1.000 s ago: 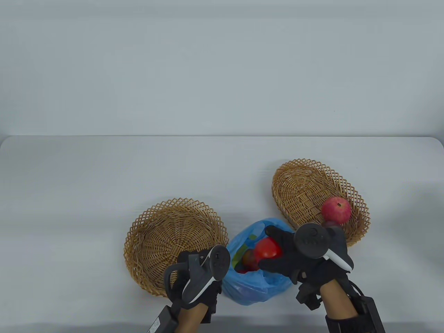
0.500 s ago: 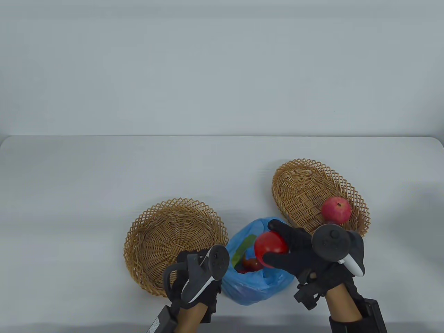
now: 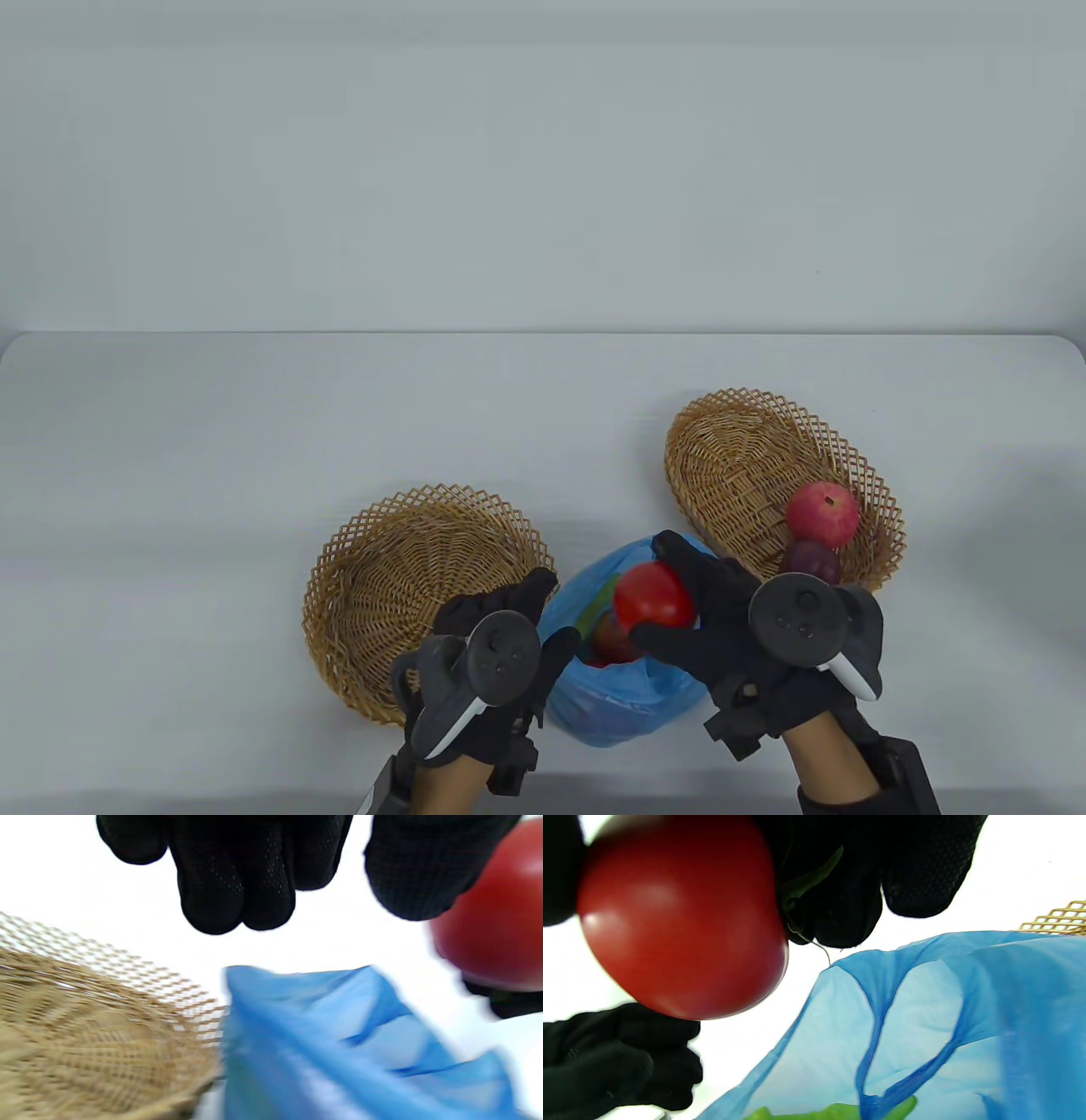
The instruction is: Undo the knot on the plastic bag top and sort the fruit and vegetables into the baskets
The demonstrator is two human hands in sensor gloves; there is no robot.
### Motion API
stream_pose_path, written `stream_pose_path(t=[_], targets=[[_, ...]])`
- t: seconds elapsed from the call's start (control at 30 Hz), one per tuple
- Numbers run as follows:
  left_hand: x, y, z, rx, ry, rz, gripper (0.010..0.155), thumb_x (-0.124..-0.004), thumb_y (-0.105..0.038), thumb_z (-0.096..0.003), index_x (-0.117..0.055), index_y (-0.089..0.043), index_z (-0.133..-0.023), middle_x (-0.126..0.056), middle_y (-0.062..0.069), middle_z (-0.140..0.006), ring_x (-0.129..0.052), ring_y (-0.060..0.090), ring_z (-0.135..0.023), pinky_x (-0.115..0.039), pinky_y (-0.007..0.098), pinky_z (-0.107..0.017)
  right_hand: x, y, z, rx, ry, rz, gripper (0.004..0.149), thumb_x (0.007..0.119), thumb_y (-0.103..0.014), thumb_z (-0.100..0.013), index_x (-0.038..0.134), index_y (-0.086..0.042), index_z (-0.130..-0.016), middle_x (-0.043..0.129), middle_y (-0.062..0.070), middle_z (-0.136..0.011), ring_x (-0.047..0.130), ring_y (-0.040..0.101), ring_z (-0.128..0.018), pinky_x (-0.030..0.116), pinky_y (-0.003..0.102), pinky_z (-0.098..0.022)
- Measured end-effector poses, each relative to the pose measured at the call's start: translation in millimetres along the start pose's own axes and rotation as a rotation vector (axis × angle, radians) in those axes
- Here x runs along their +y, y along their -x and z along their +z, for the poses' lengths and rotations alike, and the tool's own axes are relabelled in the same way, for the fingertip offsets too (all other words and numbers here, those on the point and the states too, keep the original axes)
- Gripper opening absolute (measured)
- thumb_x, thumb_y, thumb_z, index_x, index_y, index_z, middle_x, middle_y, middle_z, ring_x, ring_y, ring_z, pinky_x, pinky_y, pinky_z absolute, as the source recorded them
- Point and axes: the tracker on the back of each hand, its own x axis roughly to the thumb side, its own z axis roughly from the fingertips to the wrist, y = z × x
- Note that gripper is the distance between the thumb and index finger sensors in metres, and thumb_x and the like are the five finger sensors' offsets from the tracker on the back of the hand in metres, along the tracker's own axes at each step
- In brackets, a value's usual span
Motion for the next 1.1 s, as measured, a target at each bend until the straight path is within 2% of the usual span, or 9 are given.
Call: stream_pose_path(t=[0.13,0.27,0.33,0.43,0.5,0.57,0.73,0.9,1.1], targets=[[2,-6,3,-0.163,0.091,0.188,0.092,-0.077,-0.067,-0.0383,-0.034,-0.035,-0.113,-0.056,-0.001,-0.119,-0.071,0.028,-0.108,-0.049,0.058,-0.083,7,-13,2,-0.08,-0.115,-0.081,0.096,0.085,-0.062,-0.035,0.037,-0.025,-0.11,0.064,0.013,-0.111,0.081,0.03,-0.091,0.067,0.056,-0.071],[1,0,1,-0.199,0.147,0.274,0.1,-0.077,-0.069,-0.036,-0.026,-0.033,-0.113,-0.045,0.003,-0.123,-0.065,0.033,-0.113,-0.048,0.06,-0.084,12,-20,4,-0.128,-0.188,-0.162,0.096,0.084,-0.055,-0.037,0.029,-0.028,-0.11,0.053,0.011,-0.116,0.072,0.03,-0.1,0.061,0.056,-0.077],[-1,3,-1,-0.241,0.211,0.366,0.103,-0.079,-0.069,-0.0362,-0.022,-0.032,-0.113,-0.041,0.005,-0.124,-0.063,0.036,-0.115,-0.046,0.061,-0.084,13,-22,4,-0.152,-0.238,-0.227,0.094,0.083,-0.051,-0.038,0.027,-0.029,-0.11,0.049,0.011,-0.119,0.068,0.03,-0.105,0.058,0.056,-0.08],[-1,6,-2,-0.268,0.237,0.445,0.111,-0.08,-0.07,-0.0343,-0.016,-0.027,-0.113,-0.04,0.009,-0.123,-0.066,0.038,-0.114,-0.047,0.062,-0.084,15,-24,4,-0.175,-0.291,-0.277,0.084,0.08,-0.042,-0.042,0.031,-0.03,-0.109,0.047,0.01,-0.119,0.066,0.031,-0.109,0.056,0.055,-0.082],[2,10,-3,-0.275,0.227,0.513,0.109,-0.082,-0.068,-0.0355,-0.019,-0.025,-0.113,-0.046,0.005,-0.122,-0.07,0.035,-0.112,-0.047,0.061,-0.084,16,-25,4,-0.183,-0.288,-0.253,0.081,0.079,-0.04,-0.043,0.033,-0.031,-0.109,0.048,0.008,-0.119,0.068,0.028,-0.11,0.057,0.053,-0.082],[5,10,-2,-0.269,0.205,0.517,0.107,-0.086,-0.065,-0.0361,-0.024,-0.025,-0.114,-0.051,0.008,-0.12,-0.075,0.035,-0.108,-0.049,0.061,-0.083,17,-26,4,-0.172,-0.271,-0.236,0.08,0.08,-0.04,-0.043,0.034,-0.032,-0.108,0.05,0.008,-0.119,0.07,0.028,-0.109,0.057,0.052,-0.083],[16,17,1,-0.179,0.074,0.41,0.105,-0.093,-0.06,-0.0347,-0.033,-0.024,-0.113,-0.054,0.01,-0.117,-0.073,0.039,-0.104,-0.046,0.065,-0.08,15,-25,6,-0.13,-0.101,-0.021,0.069,0.08,-0.037,-0.045,0.048,-0.032,-0.106,0.064,0.006,-0.113,0.081,0.025,-0.102,0.065,0.05,-0.078],[33,34,5,0.026,-0.104,0.143,0.104,-0.096,-0.058,-0.0342,-0.037,-0.023,-0.113,-0.055,0.013,-0.115,-0.072,0.041,-0.101,-0.044,0.067,-0.079,18,-16,2,-0.089,-0.081,0.114,0.065,0.082,-0.035,-0.045,0.055,-0.03,-0.103,0.073,0.007,-0.108,0.087,0.025,-0.096,0.069,0.05,-0.075],[31,59,0,0.338,-0.1,-0.098,0.104,-0.097,-0.055,-0.0348,-0.036,-0.024,-0.113,-0.053,0.014,-0.116,-0.068,0.042,-0.103,-0.041,0.067,-0.079,21,-14,0,-0.071,-0.042,0.265,0.055,0.086,-0.034,-0.043,0.07,-0.031,-0.096,0.088,0.005,-0.097,0.097,0.024,-0.083,0.076,0.049,-0.067]])
